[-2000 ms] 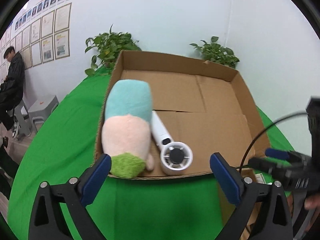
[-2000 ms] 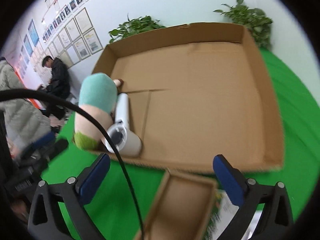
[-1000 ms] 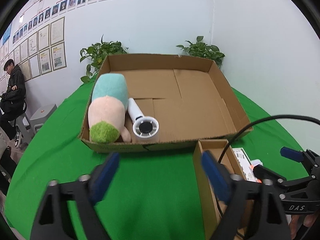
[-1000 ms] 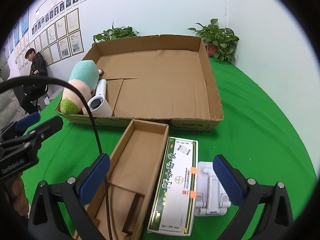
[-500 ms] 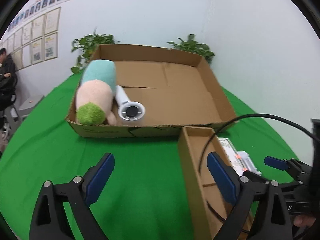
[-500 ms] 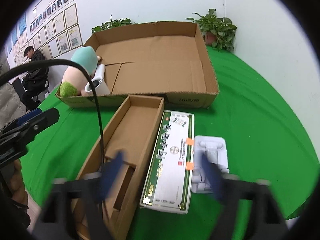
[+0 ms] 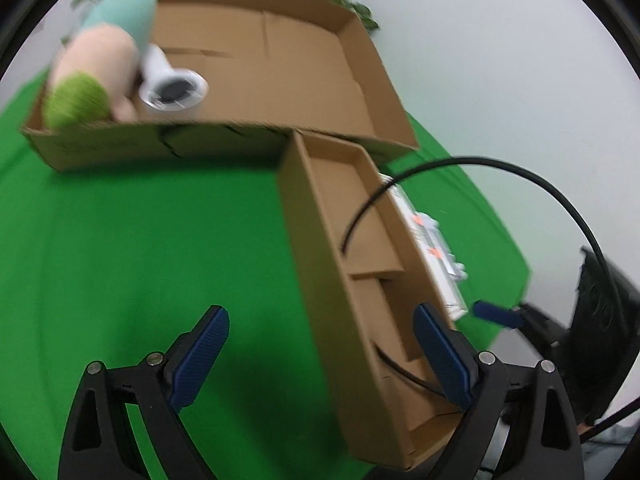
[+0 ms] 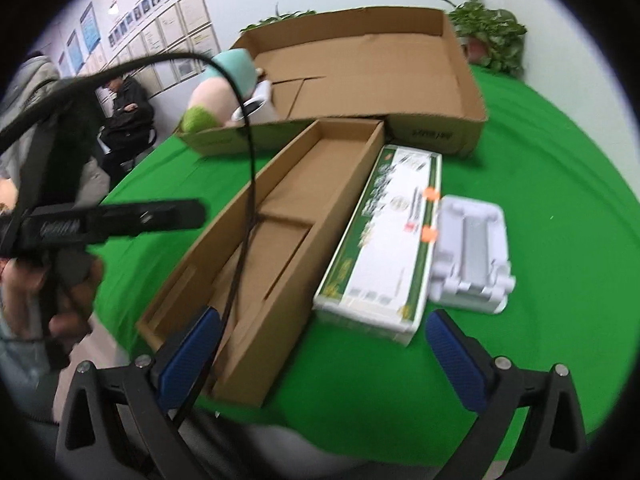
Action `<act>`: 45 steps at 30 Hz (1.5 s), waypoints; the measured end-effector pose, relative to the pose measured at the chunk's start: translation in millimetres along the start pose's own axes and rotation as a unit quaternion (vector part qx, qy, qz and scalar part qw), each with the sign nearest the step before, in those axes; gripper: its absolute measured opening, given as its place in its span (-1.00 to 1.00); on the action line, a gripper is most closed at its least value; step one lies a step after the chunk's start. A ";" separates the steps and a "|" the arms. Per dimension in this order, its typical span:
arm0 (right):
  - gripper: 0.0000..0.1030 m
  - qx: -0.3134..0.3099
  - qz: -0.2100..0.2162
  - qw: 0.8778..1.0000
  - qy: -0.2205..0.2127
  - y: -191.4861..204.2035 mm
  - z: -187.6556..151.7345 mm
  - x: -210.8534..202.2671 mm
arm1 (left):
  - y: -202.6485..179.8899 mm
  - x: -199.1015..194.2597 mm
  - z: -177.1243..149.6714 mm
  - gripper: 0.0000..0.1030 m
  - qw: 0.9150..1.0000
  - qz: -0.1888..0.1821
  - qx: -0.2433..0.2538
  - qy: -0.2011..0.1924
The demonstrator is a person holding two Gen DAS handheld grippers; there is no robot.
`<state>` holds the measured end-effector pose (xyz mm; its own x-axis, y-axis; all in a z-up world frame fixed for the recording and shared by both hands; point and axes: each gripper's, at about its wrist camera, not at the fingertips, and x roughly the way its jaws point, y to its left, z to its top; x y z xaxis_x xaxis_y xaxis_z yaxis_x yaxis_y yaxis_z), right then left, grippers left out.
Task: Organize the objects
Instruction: 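Move the right gripper to the narrow cardboard tray and grasp its wall, then lift the narrow tray with the right gripper over the large box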
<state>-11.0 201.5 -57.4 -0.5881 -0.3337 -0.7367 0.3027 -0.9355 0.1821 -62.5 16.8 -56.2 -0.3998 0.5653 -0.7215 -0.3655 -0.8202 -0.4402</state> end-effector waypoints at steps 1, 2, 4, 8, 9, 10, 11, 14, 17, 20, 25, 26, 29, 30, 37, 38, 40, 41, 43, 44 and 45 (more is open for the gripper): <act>0.93 0.006 0.012 1.000 0.001 0.1 -2.9 -0.8 | 0.0 5.2 1.7 0.70 1.000 -0.018 -0.003 0.007; 0.82 0.014 0.023 1.000 0.001 -0.6 -4.5 -1.5 | -0.3 9.9 3.5 0.61 0.999 -0.032 -0.005 0.013; 0.62 0.030 0.042 0.999 -0.003 -3.0 -7.4 -5.5 | -0.4 19.8 6.6 0.44 0.998 -0.052 -0.008 0.029; 0.09 0.042 0.033 0.998 -0.033 -11.3 -10.2 -24.7 | 4.3 17.8 11.7 0.33 0.995 -0.094 -0.013 0.038; 0.07 0.044 0.035 0.997 -0.047 -14.7 -11.8 -32.7 | 6.4 12.6 12.5 0.33 0.993 -0.112 -0.014 0.038; 0.07 0.045 0.037 0.997 -0.059 -17.5 -13.3 -40.2 | 8.8 5.7 13.0 0.33 0.990 -0.134 -0.012 0.038; 0.07 0.045 0.035 0.996 -0.064 -20.2 -14.4 -45.3 | 10.6 0.2 13.2 0.33 0.988 -0.148 -0.008 0.037; 0.08 0.030 0.032 0.998 -0.043 -20.1 -15.9 -45.5 | 16.8 -11.1 16.7 0.33 0.991 -0.135 0.003 0.020; 0.08 0.037 0.068 0.997 -0.030 -11.9 -13.6 -32.9 | 23.0 0.4 23.5 0.33 0.992 -0.121 -0.023 0.032; 0.08 0.043 0.070 0.996 -0.020 -5.9 -11.2 -18.3 | 19.4 16.1 25.8 0.14 0.991 -0.118 -0.019 0.053; 0.03 0.062 0.068 0.996 0.003 -0.3 -10.8 -3.0 | 12.7 20.3 24.9 0.01 0.990 -0.128 -0.011 0.066; -0.15 0.060 0.073 0.996 0.006 2.0 -10.5 -3.1 | 13.1 16.7 25.0 0.01 0.989 -0.133 -0.010 0.063; -0.46 0.047 0.075 0.996 0.009 13.5 -8.5 -7.3 | 16.4 0.6 22.7 0.01 0.988 -0.148 -0.008 0.050; -0.46 0.039 0.071 0.997 0.011 16.1 -8.2 -8.7 | 18.4 -6.0 21.5 0.01 0.987 -0.151 -0.006 0.046; -0.52 0.039 0.108 0.993 0.038 17.3 -14.3 -10.7 | 38.2 -20.9 1.0 0.01 0.992 -0.100 -0.029 0.071; -0.52 0.040 0.110 0.992 0.042 15.4 -12.8 -9.7 | 38.7 -21.7 -1.6 0.01 0.992 -0.103 -0.027 0.072; -0.52 0.049 0.114 0.991 0.049 13.9 -12.1 -10.1 | 39.1 -24.6 -4.7 0.01 0.991 -0.106 -0.034 0.071; -0.52 0.056 0.116 0.990 0.052 12.6 -10.6 -8.6 | 39.7 -25.8 -3.0 0.01 0.992 -0.103 -0.039 0.068; -0.52 0.067 0.116 0.989 0.055 11.3 -7.5 -4.7 | 40.7 -18.0 6.4 -0.13 0.993 -0.093 -0.045 0.061; -0.50 0.069 0.113 0.990 0.055 11.1 -6.0 -1.7 | 42.6 -18.1 10.6 -0.18 0.993 -0.093 -0.051 0.060; -0.49 0.067 0.105 0.991 0.055 12.5 -4.1 -0.1 | 44.6 -18.7 14.1 -0.18 0.992 -0.093 -0.056 0.058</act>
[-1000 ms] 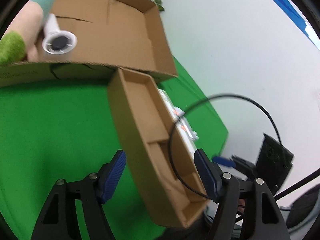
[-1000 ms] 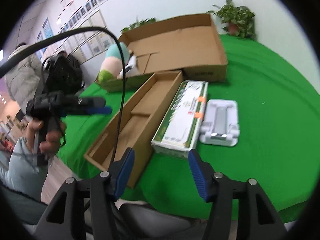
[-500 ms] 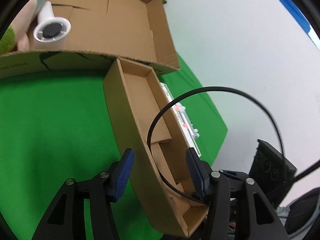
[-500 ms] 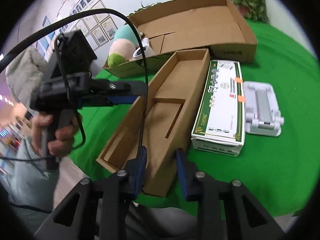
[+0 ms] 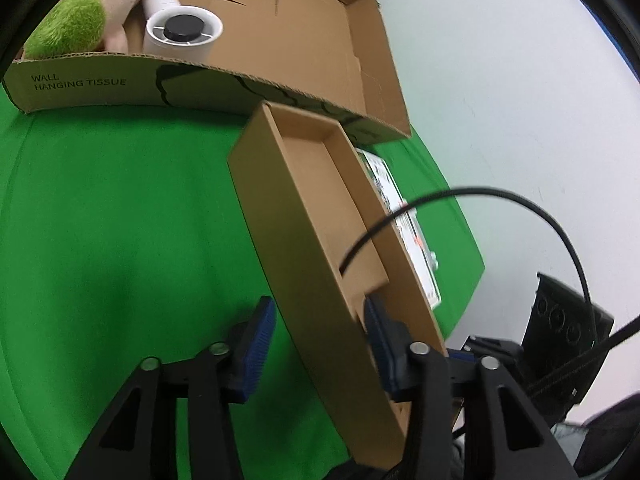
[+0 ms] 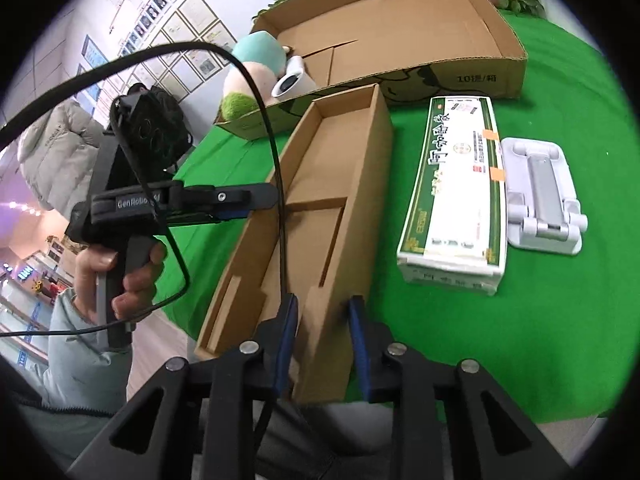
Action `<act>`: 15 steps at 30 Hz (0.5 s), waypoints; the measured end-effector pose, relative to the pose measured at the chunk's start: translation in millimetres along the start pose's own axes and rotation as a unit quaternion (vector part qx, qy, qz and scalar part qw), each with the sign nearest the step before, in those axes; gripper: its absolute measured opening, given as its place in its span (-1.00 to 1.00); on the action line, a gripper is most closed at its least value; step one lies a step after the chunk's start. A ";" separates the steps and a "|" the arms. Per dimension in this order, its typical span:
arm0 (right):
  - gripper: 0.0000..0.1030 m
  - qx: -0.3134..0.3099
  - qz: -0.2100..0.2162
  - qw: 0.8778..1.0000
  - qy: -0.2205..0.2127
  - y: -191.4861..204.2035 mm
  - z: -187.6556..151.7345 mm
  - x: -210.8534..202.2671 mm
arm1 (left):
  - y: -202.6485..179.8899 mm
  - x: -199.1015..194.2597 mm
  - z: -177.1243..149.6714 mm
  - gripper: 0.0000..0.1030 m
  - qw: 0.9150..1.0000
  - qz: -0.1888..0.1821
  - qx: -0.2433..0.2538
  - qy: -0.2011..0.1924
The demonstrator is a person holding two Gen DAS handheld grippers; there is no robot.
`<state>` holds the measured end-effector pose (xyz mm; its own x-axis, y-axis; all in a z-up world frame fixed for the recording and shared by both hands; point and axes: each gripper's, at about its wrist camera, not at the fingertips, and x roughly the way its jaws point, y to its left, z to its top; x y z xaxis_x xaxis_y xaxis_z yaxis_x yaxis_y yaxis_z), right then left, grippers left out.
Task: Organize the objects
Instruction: 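Lift the narrow tray with the right gripper over the large box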
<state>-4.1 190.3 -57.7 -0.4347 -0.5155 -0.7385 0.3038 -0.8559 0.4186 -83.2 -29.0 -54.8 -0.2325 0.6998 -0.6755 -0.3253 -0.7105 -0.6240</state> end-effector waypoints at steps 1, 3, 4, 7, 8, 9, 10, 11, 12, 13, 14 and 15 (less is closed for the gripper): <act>-0.48 -0.002 -0.011 1.000 -0.004 -0.7 3.3 1.0 | 1.2 -2.9 4.2 -0.18 1.000 -0.001 -0.004 -0.005; -0.48 -0.006 -0.027 0.999 -0.017 0.2 12.2 1.5 | 2.1 -10.2 10.5 -0.18 1.000 0.002 -0.006 -0.017; -0.48 -0.009 -0.041 0.999 -0.024 1.6 17.5 2.1 | 1.6 -11.4 8.4 -0.18 1.000 0.001 -0.009 -0.025; -0.48 -0.026 -0.081 0.996 -0.023 0.7 26.4 10.8 | 2.3 -11.5 17.3 -0.18 0.999 0.008 -0.015 -0.038; -0.52 -0.027 -0.079 0.996 -0.016 0.8 28.0 16.1 | 2.6 -11.5 19.7 -0.19 0.999 0.015 -0.016 -0.041; -0.58 -0.032 -0.081 0.996 -0.007 2.8 27.5 22.4 | 5.4 -10.4 22.6 -0.21 0.999 0.023 -0.016 -0.040; -0.64 -0.043 -0.086 0.995 0.000 6.1 25.7 27.0 | 6.4 -7.7 25.4 -0.23 0.999 0.030 -0.017 -0.036; -0.66 -0.053 -0.097 0.994 -0.003 9.2 23.9 28.4 | 7.2 -5.2 27.5 -0.21 0.999 0.034 -0.017 -0.035; -0.67 -0.065 -0.114 0.991 -0.007 13.9 22.9 30.4 | 7.3 -3.2 29.6 -0.22 0.999 0.033 -0.017 -0.035; -0.68 -0.064 -0.116 0.991 -0.010 14.4 24.6 32.8 | 7.0 -0.5 31.8 -0.22 0.999 0.036 -0.016 -0.035; -0.68 -0.056 -0.111 0.992 -0.012 12.0 24.0 32.4 | 6.8 0.8 32.4 -0.22 0.999 0.037 -0.015 -0.035; -0.68 -0.046 -0.103 0.994 -0.015 8.2 23.3 31.3 | 5.0 5.1 34.8 -0.22 0.999 0.037 -0.018 -0.035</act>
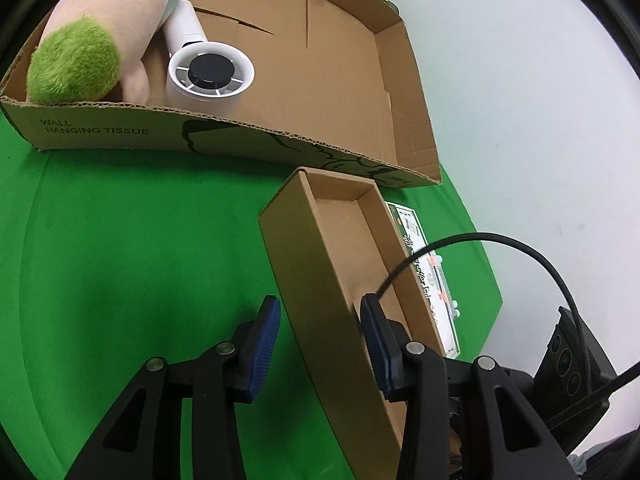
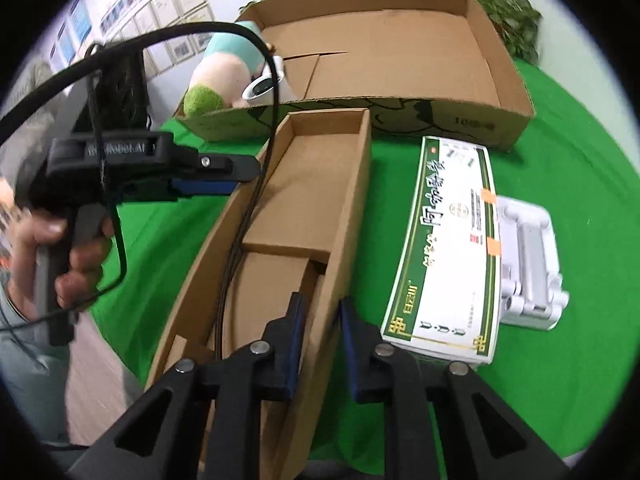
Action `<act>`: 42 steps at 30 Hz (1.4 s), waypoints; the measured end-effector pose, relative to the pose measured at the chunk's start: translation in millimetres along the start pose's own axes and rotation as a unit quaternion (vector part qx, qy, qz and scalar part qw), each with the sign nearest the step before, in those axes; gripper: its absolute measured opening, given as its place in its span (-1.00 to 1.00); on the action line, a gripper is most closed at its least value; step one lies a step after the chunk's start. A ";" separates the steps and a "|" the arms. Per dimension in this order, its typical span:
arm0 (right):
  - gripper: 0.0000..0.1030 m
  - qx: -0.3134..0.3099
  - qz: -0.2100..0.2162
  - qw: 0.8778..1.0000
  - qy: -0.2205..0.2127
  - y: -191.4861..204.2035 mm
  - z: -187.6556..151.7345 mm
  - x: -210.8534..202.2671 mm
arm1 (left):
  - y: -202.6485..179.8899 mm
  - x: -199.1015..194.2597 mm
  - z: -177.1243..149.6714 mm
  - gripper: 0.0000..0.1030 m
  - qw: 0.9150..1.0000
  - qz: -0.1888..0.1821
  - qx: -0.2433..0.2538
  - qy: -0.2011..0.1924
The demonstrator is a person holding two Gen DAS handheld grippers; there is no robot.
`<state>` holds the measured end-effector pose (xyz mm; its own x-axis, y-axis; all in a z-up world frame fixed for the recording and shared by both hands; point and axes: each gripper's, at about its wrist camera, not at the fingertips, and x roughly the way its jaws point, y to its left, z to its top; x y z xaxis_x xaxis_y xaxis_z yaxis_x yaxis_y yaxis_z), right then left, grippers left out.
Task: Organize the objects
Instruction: 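Lift the narrow tray with the right gripper over the large box, then lower the tray into the box beside the fan and open the right gripper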
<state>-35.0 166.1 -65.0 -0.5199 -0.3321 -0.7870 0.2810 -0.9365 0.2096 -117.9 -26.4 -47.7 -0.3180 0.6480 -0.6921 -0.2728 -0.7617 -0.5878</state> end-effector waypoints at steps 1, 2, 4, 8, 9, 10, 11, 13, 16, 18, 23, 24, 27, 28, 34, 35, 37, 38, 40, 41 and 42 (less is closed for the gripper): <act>-0.69 0.012 0.008 1.000 -0.002 -4.2 -1.2 -0.5 | -1.1 4.2 2.4 -0.22 1.000 0.000 -0.001 0.001; -0.69 0.024 0.014 1.000 -0.004 -8.0 -2.8 -1.6 | -2.3 5.0 3.4 -0.22 1.000 0.003 -0.001 0.001; -0.70 0.056 0.039 0.998 -0.006 -19.2 -7.6 -4.6 | -6.3 15.2 5.2 -0.26 1.000 0.010 0.003 0.000; -0.72 0.041 0.034 0.999 -0.011 -14.5 -16.7 -12.7 | -18.4 24.3 -3.6 -0.48 0.999 0.033 0.014 -0.001; -0.73 0.027 0.021 0.999 -0.013 -9.5 -16.9 -13.3 | -25.2 25.7 -4.0 -0.50 0.998 0.050 0.024 -0.007; -0.73 0.016 0.012 1.000 -0.013 -5.4 -16.8 -13.3 | -30.9 24.5 -5.4 -0.54 0.997 0.065 0.032 -0.014; -0.73 0.011 0.008 1.000 -0.014 -3.4 -17.0 -13.2 | -33.9 23.0 -5.5 -0.56 0.997 0.072 0.035 -0.018; -0.73 0.002 0.002 1.000 -0.018 -1.6 -20.3 -17.0 | -39.7 20.5 -9.4 -0.58 0.996 0.072 0.039 -0.029; -0.75 -0.011 -0.009 0.999 -0.043 6.8 -18.1 -24.1 | -46.1 -7.3 -14.9 -0.59 0.994 0.074 0.057 -0.057; -0.76 -0.013 -0.008 0.998 -0.066 11.9 -8.4 -27.0 | -58.5 -24.2 -9.5 -0.59 0.991 0.075 0.070 -0.083; -0.79 -0.023 -0.013 0.988 -0.155 17.9 25.5 -56.0 | -101.6 -76.9 24.3 -0.59 0.976 0.078 0.130 -0.159; -0.80 -0.026 -0.013 0.984 -0.176 16.9 39.0 -62.8 | -110.6 -86.8 34.4 -0.59 0.972 0.077 0.141 -0.173; -0.81 -0.035 -0.007 0.976 -0.213 14.9 68.5 -75.7 | -138.8 -121.1 69.7 -0.59 0.957 0.075 0.182 -0.214; -0.81 -0.041 -0.007 0.973 -0.227 15.4 80.1 -80.7 | -148.5 -128.6 80.9 -0.59 0.953 0.075 0.193 -0.223; -0.81 -0.048 0.009 0.962 -0.268 12.6 143.9 -90.9 | -181.6 -171.5 138.2 -0.59 0.933 0.067 0.238 -0.262; -0.81 -0.048 0.009 0.962 -0.270 11.9 153.2 -90.0 | -183.3 -174.8 148.5 -0.59 0.933 0.070 0.238 -0.262; -0.81 -0.045 0.014 0.962 -0.268 7.9 176.4 -85.1 | -181.5 -176.1 173.7 -0.60 0.934 0.068 0.235 -0.260; -0.81 -0.042 0.017 0.963 -0.264 5.8 185.5 -80.2 | -178.8 -174.2 184.8 -0.63 0.936 0.067 0.232 -0.257; -0.81 -0.040 0.018 0.967 -0.253 0.4 205.7 -66.9 | -170.3 -165.8 207.4 -0.64 0.940 0.073 0.222 -0.249; -0.81 -0.038 0.020 0.969 -0.244 -1.7 213.5 -59.8 | -164.5 -159.6 218.8 -0.65 0.942 0.074 0.216 -0.244; -0.81 -0.035 0.022 0.972 -0.233 -4.8 222.3 -49.7 | -157.4 -153.0 232.5 -0.65 0.945 0.078 0.210 -0.237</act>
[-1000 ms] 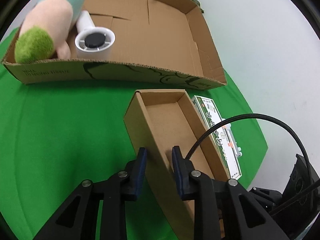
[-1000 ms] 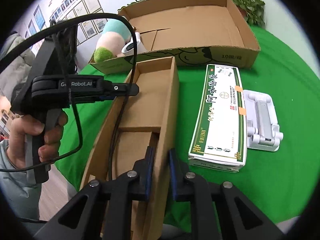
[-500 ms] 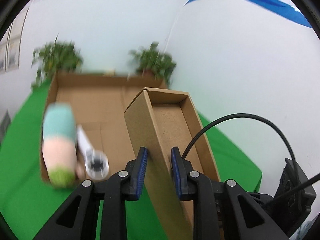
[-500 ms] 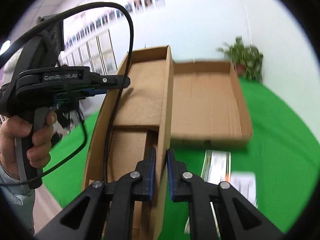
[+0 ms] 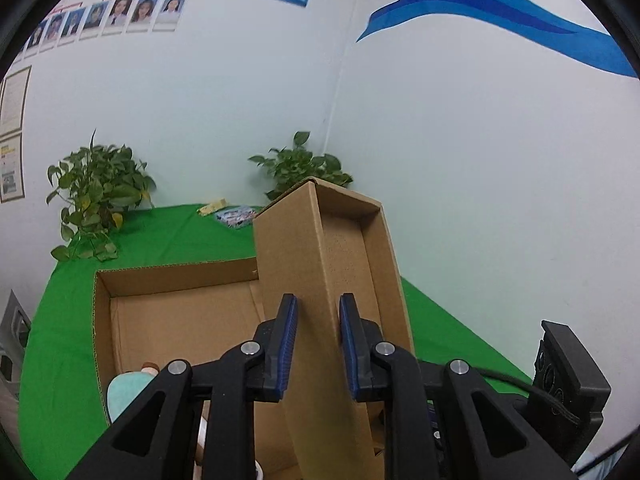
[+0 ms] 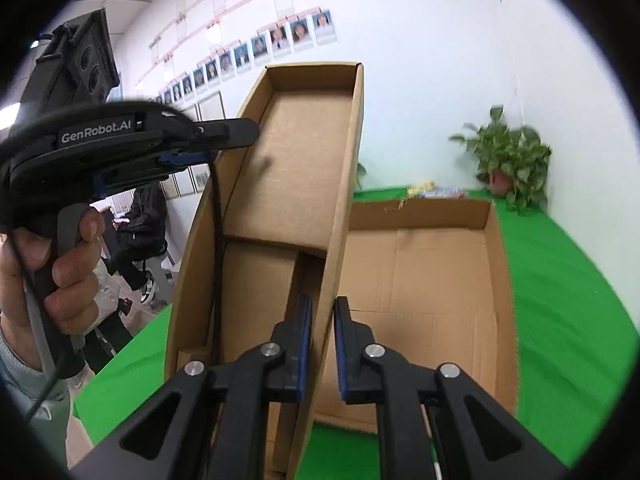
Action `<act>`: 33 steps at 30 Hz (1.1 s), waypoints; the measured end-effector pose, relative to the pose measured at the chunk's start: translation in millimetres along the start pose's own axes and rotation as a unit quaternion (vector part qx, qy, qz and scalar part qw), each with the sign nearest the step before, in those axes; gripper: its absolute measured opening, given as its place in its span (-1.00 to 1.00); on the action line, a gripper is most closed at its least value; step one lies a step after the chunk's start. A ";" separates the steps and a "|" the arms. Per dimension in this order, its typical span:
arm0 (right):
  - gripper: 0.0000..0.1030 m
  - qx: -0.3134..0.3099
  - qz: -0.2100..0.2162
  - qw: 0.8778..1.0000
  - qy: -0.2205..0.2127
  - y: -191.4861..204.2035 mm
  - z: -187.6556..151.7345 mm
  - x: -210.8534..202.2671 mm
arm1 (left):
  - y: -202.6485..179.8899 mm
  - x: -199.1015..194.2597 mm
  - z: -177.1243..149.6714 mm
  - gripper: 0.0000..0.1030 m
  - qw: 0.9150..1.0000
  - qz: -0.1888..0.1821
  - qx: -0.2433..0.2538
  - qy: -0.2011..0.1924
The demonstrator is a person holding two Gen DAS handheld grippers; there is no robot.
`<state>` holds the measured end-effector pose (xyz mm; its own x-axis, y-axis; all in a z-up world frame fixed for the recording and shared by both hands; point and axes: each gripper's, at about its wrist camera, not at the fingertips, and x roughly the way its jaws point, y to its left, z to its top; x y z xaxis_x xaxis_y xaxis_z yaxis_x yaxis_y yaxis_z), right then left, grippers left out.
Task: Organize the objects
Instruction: 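Lower the tray into the box beside the fan and open the right gripper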
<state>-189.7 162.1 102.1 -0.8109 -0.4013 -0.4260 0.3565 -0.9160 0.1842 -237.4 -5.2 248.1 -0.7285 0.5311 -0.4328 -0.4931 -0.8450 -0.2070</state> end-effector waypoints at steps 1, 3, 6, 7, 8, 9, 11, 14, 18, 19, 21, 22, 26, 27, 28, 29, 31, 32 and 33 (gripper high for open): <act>-0.81 0.003 0.003 1.000 0.013 -4.3 1.5 13.0 | 6.9 10.0 1.2 -0.65 1.000 0.002 -0.006 0.006; -0.81 0.010 0.009 0.999 0.040 -13.1 1.2 39.4 | 25.9 38.5 1.5 -0.66 1.000 0.004 -0.022 0.022; -0.81 0.015 0.003 0.998 0.067 -23.1 -3.9 67.8 | 55.7 90.8 -8.2 -0.69 0.998 0.014 -0.041 0.046; -0.82 0.021 0.001 0.997 0.076 -26.2 -7.6 77.6 | 64.4 102.1 -13.9 -0.70 0.997 0.014 -0.049 0.054; -0.82 0.026 0.000 0.996 0.085 -31.0 -10.1 86.7 | 73.2 114.2 -21.1 -0.71 0.996 0.013 -0.057 0.062; -0.82 0.032 -0.002 0.995 0.095 -36.7 -13.3 96.1 | 80.4 124.3 -28.7 -0.71 0.995 0.013 -0.065 0.071; -0.83 0.036 -0.011 0.993 0.112 -45.3 -19.5 112.2 | 91.0 140.0 -49.8 -0.72 0.993 0.015 -0.076 0.089; -0.83 0.038 -0.022 0.990 0.134 -51.5 -28.7 127.4 | 107.7 165.5 -77.3 -0.73 0.989 0.014 -0.094 0.112; -0.83 0.042 -0.030 0.984 0.171 -51.0 -45.3 141.8 | 124.0 196.1 -103.9 -0.75 0.985 0.024 -0.098 0.139; -0.83 0.041 -0.033 0.984 0.172 -49.4 -47.1 142.4 | 126.2 200.9 -109.4 -0.75 0.985 0.029 -0.096 0.143; -0.82 0.048 -0.035 0.983 0.172 -51.1 -47.8 144.4 | 129.9 204.9 -116.6 -0.75 0.983 0.036 -0.098 0.151; -0.82 0.054 -0.035 0.983 0.174 -51.7 -47.7 145.2 | 131.2 206.7 -118.5 -0.75 0.982 0.039 -0.100 0.154; -0.81 0.060 -0.045 0.981 0.178 -48.5 -48.5 150.0 | 132.8 218.3 -124.2 -0.77 0.977 0.066 -0.094 0.177; -0.81 0.063 -0.049 0.981 0.179 -44.2 -49.8 148.1 | 131.6 220.8 -126.3 -0.77 0.976 0.073 -0.093 0.184; -0.81 0.065 -0.055 0.980 0.179 -41.2 -51.4 147.2 | 130.9 223.0 -127.0 -0.77 0.975 0.075 -0.094 0.189; -0.80 0.069 -0.058 0.980 0.180 -43.1 -52.1 149.4 | 132.2 226.1 -128.1 -0.77 0.974 0.074 -0.097 0.191; -0.80 0.070 -0.063 0.979 0.182 -45.8 -54.9 151.5 | 131.8 228.1 -130.4 -0.76 0.975 0.069 -0.096 0.190; -0.80 0.071 -0.063 0.979 0.182 -47.2 -56.4 151.5 | 130.5 229.4 -131.4 -0.76 0.975 0.069 -0.092 0.191; -0.80 0.073 -0.063 0.978 0.183 -48.9 -58.3 150.8 | 128.2 230.7 -133.0 -0.76 0.975 0.071 -0.084 0.191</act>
<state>-302.4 146.6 -22.8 -0.6146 -0.2819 -0.7367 0.1725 -0.9594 0.2232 -405.4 0.7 5.0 -0.5369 0.3734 -0.7565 -0.2930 -0.9234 -0.2479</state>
